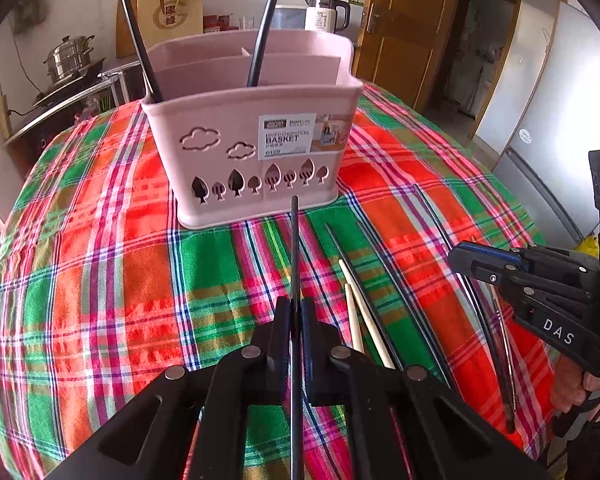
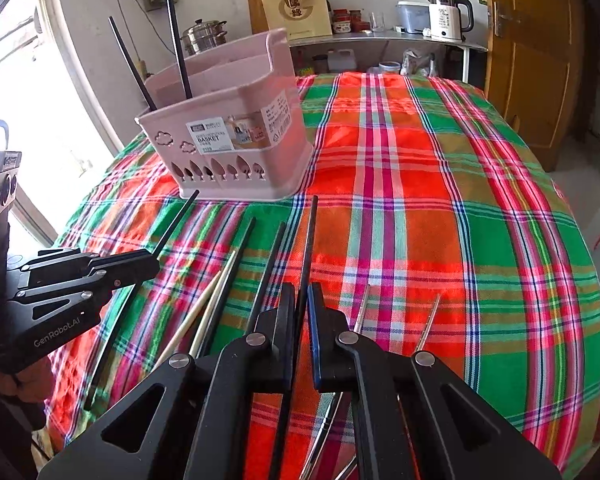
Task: Organize utensils
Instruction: 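Lift the chopstick above the pink basket with the left tool while the right tool carries its chopstick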
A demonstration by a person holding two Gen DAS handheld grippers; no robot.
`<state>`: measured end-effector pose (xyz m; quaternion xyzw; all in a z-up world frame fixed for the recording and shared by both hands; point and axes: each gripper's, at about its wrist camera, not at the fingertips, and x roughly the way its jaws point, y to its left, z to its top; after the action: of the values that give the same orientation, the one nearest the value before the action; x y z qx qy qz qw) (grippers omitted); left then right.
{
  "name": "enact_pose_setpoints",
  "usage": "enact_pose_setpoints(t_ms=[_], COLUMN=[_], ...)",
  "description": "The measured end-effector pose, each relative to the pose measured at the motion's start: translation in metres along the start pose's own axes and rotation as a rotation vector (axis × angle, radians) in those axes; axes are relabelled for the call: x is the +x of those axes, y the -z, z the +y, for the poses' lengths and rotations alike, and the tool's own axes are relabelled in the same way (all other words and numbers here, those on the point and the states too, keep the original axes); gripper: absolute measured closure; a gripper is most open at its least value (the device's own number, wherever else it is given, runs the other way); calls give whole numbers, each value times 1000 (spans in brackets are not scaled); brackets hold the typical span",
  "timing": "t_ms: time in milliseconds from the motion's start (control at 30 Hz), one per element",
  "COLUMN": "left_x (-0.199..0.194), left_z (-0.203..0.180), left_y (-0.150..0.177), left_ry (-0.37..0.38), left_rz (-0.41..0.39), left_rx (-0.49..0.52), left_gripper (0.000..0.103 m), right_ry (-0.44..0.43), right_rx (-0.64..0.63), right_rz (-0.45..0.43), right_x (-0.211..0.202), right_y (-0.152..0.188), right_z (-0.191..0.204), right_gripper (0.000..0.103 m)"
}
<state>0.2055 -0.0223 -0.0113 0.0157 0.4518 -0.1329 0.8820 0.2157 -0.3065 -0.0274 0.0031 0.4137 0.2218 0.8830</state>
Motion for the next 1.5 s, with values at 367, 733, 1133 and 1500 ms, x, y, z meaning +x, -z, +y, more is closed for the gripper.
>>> enact_pose_setpoints(t_ms=[367,733,1133,1500], left_x=[-64,-112,-118,-128], left_z=[14,17,21,24], left_y=[-28,-36,-21,-25], left_ry=[39,63,78,70], left_rz=[-150,-264,-257,-258], left_rx=[-23,-30,-53,-49], left_gripper=[98,98,98,98], right_ry=[-31,-31,-38,-49], right_rx=[-18,-24,-41,-68], right_rz=[-156,-275,-288,-337], right_x=[-51,-91,-100,-114], right_y=[-28,-38,-30,-39], right_z=[12,15,19,26], right_gripper=[98,98,98,98])
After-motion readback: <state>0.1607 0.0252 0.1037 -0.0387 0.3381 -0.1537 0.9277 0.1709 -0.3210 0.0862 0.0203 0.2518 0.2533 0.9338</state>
